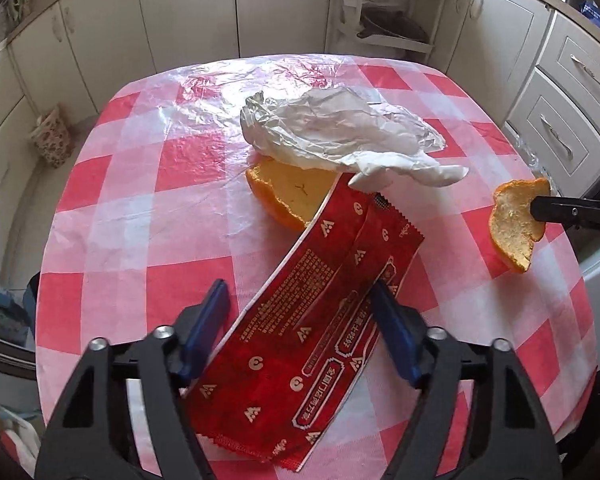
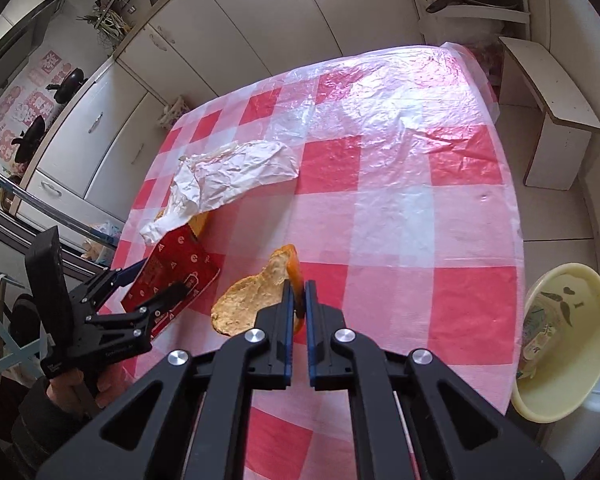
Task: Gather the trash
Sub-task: 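Grasp the red snack wrapper with the left tool, then grasp the orange peel with the right tool while the left tool holds the wrapper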
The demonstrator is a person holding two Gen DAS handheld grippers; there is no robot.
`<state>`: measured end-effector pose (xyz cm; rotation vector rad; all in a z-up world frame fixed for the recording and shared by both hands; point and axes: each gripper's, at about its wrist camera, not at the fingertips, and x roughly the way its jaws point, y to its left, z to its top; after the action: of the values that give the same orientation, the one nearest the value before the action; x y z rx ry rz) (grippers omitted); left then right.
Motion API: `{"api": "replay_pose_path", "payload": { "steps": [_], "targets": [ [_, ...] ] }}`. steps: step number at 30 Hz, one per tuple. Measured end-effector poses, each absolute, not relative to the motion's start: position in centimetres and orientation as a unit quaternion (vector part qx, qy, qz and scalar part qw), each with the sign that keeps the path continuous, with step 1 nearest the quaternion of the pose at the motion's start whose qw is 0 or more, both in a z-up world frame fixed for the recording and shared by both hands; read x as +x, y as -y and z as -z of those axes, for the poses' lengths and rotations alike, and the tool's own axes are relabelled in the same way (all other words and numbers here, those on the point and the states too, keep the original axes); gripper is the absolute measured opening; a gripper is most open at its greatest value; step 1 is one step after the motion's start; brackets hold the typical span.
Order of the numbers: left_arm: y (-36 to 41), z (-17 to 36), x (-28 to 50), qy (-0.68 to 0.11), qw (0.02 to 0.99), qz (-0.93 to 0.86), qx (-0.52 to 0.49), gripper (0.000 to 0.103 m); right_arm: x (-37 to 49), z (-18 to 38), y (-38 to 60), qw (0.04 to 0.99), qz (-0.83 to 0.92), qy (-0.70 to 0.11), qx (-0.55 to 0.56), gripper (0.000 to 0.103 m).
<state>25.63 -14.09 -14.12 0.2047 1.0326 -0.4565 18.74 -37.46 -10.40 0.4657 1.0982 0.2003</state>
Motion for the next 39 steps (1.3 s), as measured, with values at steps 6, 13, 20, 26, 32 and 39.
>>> {"api": "replay_pose_path", "payload": {
  "steps": [6,13,20,26,32,39],
  "targets": [
    [11.9,13.1,23.7,-0.508,0.83,0.232,0.005,0.001,19.1,10.5,36.7,0.823,-0.1,-0.525,0.193,0.006],
    [8.8,12.3,18.4,-0.502,0.831,0.233,-0.049,0.001,18.7,10.6,34.3,0.818,-0.135,-0.536,0.159,0.019],
    [6.2,13.3,16.3,-0.509,0.835,0.191,-0.088,0.001,18.6,11.3,32.4,0.824,-0.126,-0.533,0.143,0.042],
    [5.7,13.4,15.5,-0.504,0.835,0.184,-0.117,0.001,19.1,12.5,31.9,0.829,-0.114,-0.528,0.145,0.011],
    [5.8,13.1,15.3,-0.499,0.837,0.194,-0.117,0.001,18.2,11.1,31.3,0.837,-0.135,-0.515,0.123,0.007],
    [6.2,11.4,15.0,-0.482,0.845,0.198,-0.117,0.001,17.0,9.9,31.5,0.842,-0.145,-0.506,0.114,0.007]
  ]
}}
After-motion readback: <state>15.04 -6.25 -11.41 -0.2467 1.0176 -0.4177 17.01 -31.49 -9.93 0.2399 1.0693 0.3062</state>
